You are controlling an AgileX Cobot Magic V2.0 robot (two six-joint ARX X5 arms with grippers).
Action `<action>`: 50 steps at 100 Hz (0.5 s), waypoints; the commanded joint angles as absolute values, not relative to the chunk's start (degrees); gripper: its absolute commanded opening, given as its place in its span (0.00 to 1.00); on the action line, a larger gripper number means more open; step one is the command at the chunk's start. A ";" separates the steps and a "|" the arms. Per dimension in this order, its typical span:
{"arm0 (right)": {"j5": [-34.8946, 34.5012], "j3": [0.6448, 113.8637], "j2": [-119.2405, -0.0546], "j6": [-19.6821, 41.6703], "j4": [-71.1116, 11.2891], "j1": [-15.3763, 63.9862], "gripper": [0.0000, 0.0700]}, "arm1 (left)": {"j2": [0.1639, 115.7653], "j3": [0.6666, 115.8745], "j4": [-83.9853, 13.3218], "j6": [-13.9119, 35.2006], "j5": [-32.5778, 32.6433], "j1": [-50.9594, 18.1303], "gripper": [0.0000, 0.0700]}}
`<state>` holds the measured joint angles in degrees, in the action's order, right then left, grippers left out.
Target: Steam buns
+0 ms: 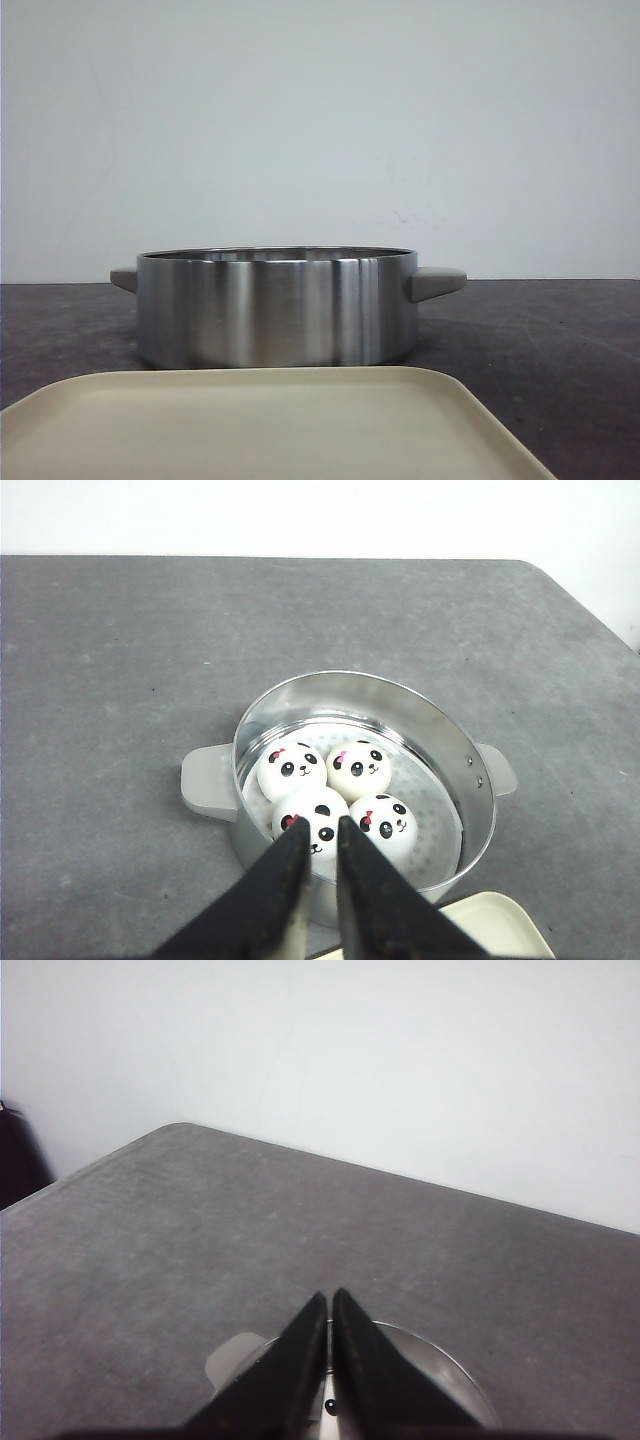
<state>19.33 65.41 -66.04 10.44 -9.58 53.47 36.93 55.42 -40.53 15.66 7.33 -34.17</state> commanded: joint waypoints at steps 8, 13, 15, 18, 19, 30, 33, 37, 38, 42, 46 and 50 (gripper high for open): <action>19.49 65.95 -66.57 9.87 -8.75 54.13 0.00 | 36.56 56.07 -40.14 15.68 7.51 -34.57 0.00; 19.51 65.95 -66.57 9.87 -8.75 54.13 0.00 | 36.51 56.07 -40.14 15.68 7.51 -34.57 0.00; 19.49 65.95 -66.57 9.87 -8.75 54.13 0.00 | 36.49 56.07 -40.14 15.68 7.51 -34.57 0.00; 19.49 65.95 -66.57 9.87 -8.75 54.13 0.00 | 36.49 56.07 -40.14 15.68 7.51 -34.57 0.00; 19.51 65.95 -66.57 9.87 -8.75 54.13 0.00 | 36.49 56.07 -40.14 15.68 7.51 -34.57 0.00; 19.51 65.95 -66.57 9.87 -8.75 54.13 0.00 | 36.49 56.07 -40.14 15.68 7.51 -34.57 0.00; 19.51 65.95 -66.57 9.87 -8.75 54.13 0.00 | 36.49 56.07 -40.14 15.68 7.51 -34.57 0.00; 19.51 65.95 -66.57 9.87 -8.75 54.13 0.00 | 36.49 56.07 -40.14 15.68 7.51 -34.57 0.00; 19.51 65.95 -66.57 9.87 -8.75 54.13 0.00 | 36.49 56.07 -40.14 15.68 7.51 -34.57 0.00; 19.49 65.95 -66.57 9.87 -8.75 54.13 0.00 | 36.49 56.07 -40.14 15.68 7.51 -34.57 0.00; 19.46 65.95 -66.57 9.87 -8.75 54.13 0.00 | 36.49 56.07 -40.14 15.68 7.51 -34.57 0.00; 19.51 65.95 -66.57 9.87 -8.86 54.13 0.00 | 36.49 56.07 -40.14 15.68 7.51 -34.57 0.00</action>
<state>19.33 65.41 -66.04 10.31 -9.58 53.47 36.32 55.42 -40.58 15.68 7.33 -34.17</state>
